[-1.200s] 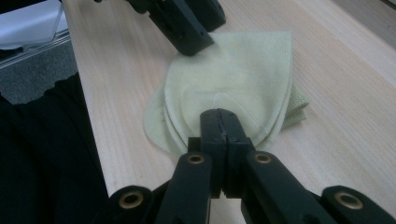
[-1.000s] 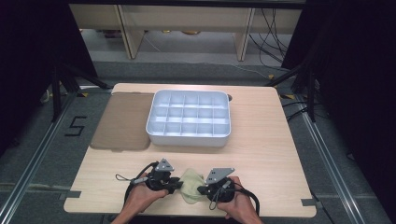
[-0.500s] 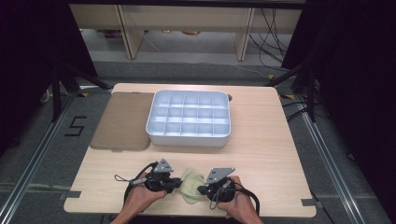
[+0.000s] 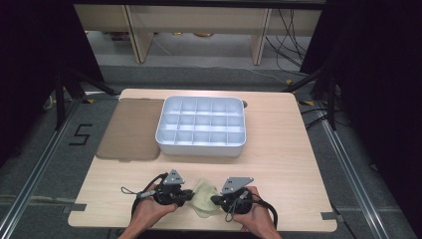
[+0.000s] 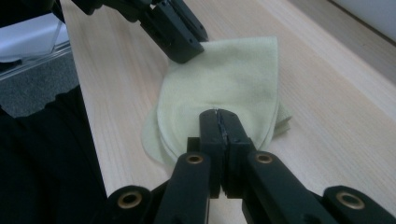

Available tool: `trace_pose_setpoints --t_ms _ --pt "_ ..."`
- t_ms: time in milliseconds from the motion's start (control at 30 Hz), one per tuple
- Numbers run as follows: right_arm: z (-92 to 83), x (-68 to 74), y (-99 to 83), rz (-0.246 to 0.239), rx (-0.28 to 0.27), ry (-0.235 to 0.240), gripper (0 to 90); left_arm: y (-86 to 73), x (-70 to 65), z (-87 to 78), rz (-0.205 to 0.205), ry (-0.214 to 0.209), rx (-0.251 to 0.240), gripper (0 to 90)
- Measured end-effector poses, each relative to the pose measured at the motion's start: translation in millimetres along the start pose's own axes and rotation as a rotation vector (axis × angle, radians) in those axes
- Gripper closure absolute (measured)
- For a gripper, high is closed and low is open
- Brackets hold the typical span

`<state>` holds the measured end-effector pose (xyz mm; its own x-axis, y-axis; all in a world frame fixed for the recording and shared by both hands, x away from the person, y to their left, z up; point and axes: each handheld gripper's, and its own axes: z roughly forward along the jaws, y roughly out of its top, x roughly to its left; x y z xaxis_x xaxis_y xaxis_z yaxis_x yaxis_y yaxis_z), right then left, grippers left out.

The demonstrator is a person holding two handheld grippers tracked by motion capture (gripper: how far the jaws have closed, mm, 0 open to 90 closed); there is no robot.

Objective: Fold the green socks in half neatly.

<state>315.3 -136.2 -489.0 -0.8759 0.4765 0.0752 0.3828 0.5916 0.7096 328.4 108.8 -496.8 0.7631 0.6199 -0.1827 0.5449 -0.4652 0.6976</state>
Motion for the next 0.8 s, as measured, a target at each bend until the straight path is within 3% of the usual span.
trace_pose_setpoints --t_ms 167,367,533,600,800 --pt "-0.3 1.2 3.0 0.001 -0.019 0.019 90.0 -0.2 -0.9 -0.5 -0.019 -0.001 -0.010 83.1" --pt "4.0 7.7 8.1 -0.015 -0.045 0.034 89.9 1.4 -0.6 -4.1 -0.001 0.003 -0.007 83.1" --pt "15.5 14.1 14.6 -0.039 -0.043 0.039 89.9 2.4 -4.2 -5.2 -0.017 0.005 -0.020 82.9" --pt "21.3 17.0 16.0 -0.037 -0.031 0.050 89.9 2.9 -3.4 -6.3 0.008 0.004 -0.008 82.9" --pt "39.5 22.3 19.9 -0.074 -0.024 0.079 89.9 2.9 -4.2 -5.4 0.005 0.004 -0.009 82.8"
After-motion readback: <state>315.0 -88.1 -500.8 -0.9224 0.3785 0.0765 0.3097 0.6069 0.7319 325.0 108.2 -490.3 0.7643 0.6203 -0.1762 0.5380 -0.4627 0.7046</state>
